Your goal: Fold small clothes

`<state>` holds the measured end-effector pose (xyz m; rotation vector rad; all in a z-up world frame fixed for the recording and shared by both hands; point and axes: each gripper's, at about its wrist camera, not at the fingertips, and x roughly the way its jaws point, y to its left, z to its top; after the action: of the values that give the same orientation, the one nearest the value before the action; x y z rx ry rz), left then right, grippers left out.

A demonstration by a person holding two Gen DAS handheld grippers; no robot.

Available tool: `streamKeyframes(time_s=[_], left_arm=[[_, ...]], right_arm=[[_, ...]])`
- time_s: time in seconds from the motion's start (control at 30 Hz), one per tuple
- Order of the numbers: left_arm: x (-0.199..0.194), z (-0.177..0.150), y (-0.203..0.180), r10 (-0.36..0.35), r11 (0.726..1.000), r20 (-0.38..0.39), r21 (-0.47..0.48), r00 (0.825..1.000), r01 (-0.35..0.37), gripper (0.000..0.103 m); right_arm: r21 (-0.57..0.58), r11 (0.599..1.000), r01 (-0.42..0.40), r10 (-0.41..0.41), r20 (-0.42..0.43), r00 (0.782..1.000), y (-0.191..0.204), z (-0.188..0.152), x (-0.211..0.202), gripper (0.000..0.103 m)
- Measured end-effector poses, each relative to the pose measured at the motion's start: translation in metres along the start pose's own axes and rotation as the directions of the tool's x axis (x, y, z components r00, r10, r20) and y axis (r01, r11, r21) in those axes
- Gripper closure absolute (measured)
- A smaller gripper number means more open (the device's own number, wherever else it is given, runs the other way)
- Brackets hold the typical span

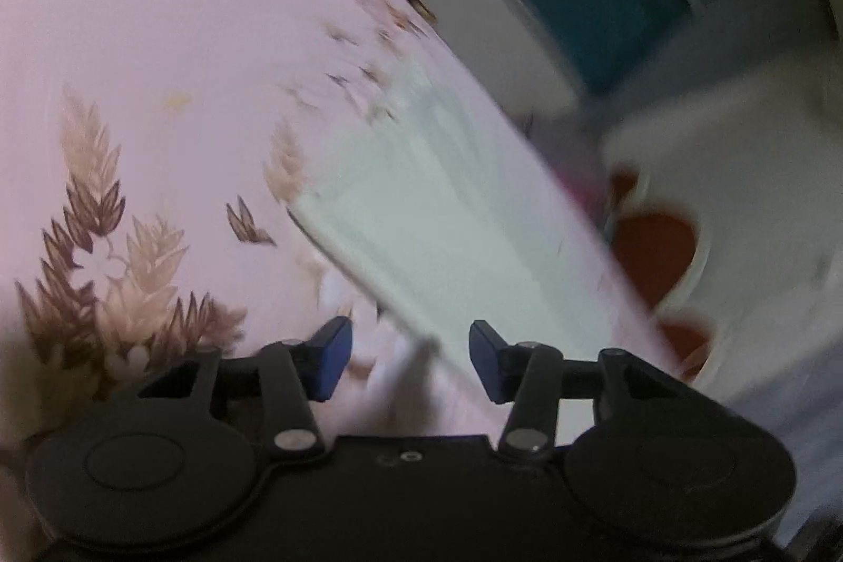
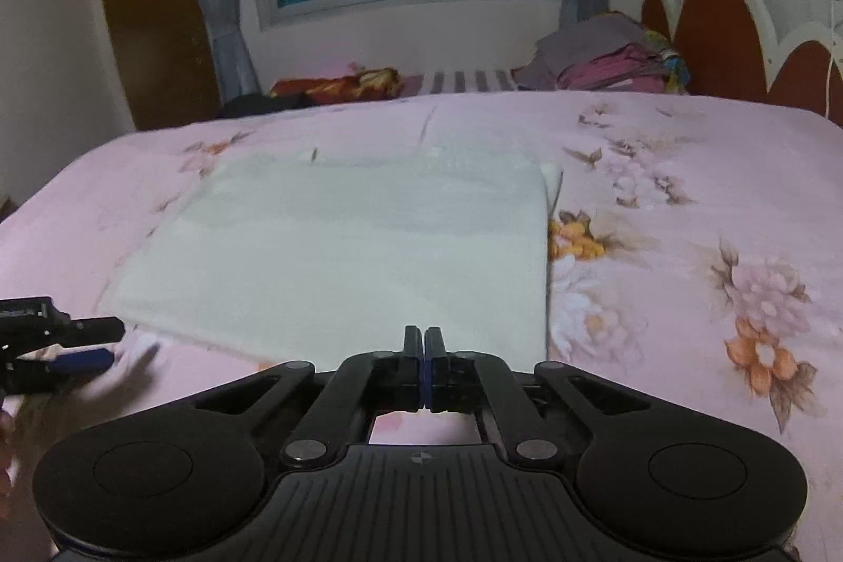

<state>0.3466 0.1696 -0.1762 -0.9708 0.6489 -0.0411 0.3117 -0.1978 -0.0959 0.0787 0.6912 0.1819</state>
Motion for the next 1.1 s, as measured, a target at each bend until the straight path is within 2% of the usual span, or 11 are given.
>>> streamKeyframes(time_s=[0.07,0.23,0.53,0.57,0.6,0.67,0.77,0.83,0.87,0.97,1.1], left_arm=[[0.009,0.005,0.010,-0.033,0.996,0.043,-0.079,0.999,0.036,0.062],[0.036,0.014,0.009,-0.035,0.996,0.075,-0.081,0.997,0.041,0.074],[0.066,0.025,-0.002,-0.048,0.987,0.132,-0.143,0.990,0.067,0.068],[0.069,0.026,-0.004,-0.037,0.990,0.129,-0.128,0.991,0.053,0.077],[0.072,0.028,-0.004,-0.016,0.992,0.122,-0.122,0.992,0.031,0.097],[0.067,0.029,-0.003,-0.043,0.988,0.154,-0.143,0.987,0.065,0.096],[0.056,0.027,-0.012,-0.074,0.995,0.183,-0.052,0.980,0.085,0.095],[0.056,0.027,-0.007,-0.035,0.997,0.190,-0.057,0.981,0.046,0.069],[0.056,0.027,-0.001,-0.024,0.996,0.198,-0.079,0.980,0.040,0.063],[0.058,0.031,0.001,-0.016,0.996,0.188,-0.086,0.982,0.033,0.067],[0.063,0.035,0.001,0.046,0.997,0.158,-0.065,0.986,-0.036,0.095]], right_arm=[[0.011,1.000,-0.016,0.016,-0.019,1.000,0.003,0.008,0.010,0.103],[0.020,1.000,-0.024,0.025,-0.035,0.999,0.016,0.028,0.042,0.103],[0.047,0.997,-0.057,0.060,-0.058,0.997,0.036,0.064,0.111,0.103],[0.044,0.997,-0.064,0.067,-0.063,0.996,0.037,0.067,0.118,0.103],[0.039,0.997,-0.073,0.076,-0.073,0.994,0.039,0.069,0.125,0.103],[0.027,0.996,-0.088,0.090,-0.086,0.992,0.042,0.073,0.136,0.103],[0.004,0.993,-0.121,0.121,-0.077,0.990,0.048,0.077,0.141,0.103],[-0.009,0.990,-0.137,0.136,-0.070,0.988,0.052,0.076,0.146,0.103],[-0.009,0.990,-0.139,0.138,-0.082,0.987,0.052,0.074,0.153,0.103],[0.004,0.992,-0.129,0.129,-0.115,0.985,0.048,0.060,0.174,0.103],[0.058,0.986,-0.156,0.160,-0.078,0.984,0.044,0.064,0.163,0.103]])
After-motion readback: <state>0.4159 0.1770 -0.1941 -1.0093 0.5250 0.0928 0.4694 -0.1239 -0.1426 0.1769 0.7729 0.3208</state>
